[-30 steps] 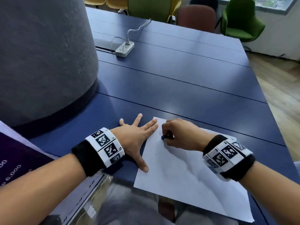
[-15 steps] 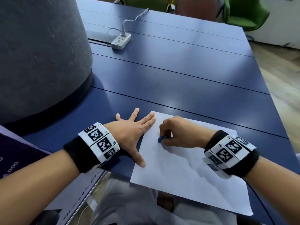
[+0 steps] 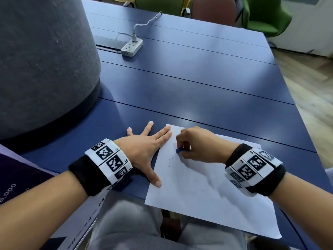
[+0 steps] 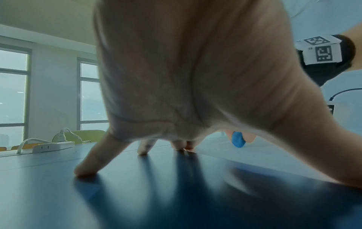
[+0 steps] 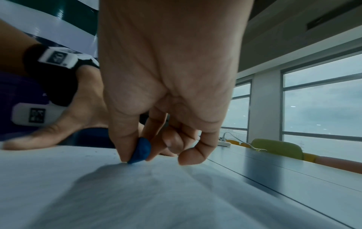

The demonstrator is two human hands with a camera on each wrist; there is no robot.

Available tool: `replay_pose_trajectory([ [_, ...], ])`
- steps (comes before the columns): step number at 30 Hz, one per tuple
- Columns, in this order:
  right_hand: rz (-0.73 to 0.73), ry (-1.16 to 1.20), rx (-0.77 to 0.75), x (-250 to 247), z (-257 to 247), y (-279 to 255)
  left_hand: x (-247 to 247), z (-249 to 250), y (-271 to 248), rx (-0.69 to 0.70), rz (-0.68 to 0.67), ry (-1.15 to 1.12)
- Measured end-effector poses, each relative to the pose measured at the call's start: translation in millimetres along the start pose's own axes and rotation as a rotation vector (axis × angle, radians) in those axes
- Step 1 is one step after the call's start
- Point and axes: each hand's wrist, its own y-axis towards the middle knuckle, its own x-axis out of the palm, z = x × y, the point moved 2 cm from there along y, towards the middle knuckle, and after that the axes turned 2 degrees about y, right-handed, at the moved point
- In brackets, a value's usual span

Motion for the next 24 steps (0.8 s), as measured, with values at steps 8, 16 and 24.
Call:
replay_pose_trajectory([
  [8, -0.062, 0.055, -0.037, -1, 5, 4, 1, 2, 0, -0.003, 0.000, 0.010],
  [16, -0.178, 0.097, -0.081, 8, -6, -5, -2, 3, 0, -0.032, -0.046, 0.031],
  [24, -0.271, 0.131, -0.126, 14, -14, -15, -2, 3, 0, -0.032, -0.052, 0.025],
])
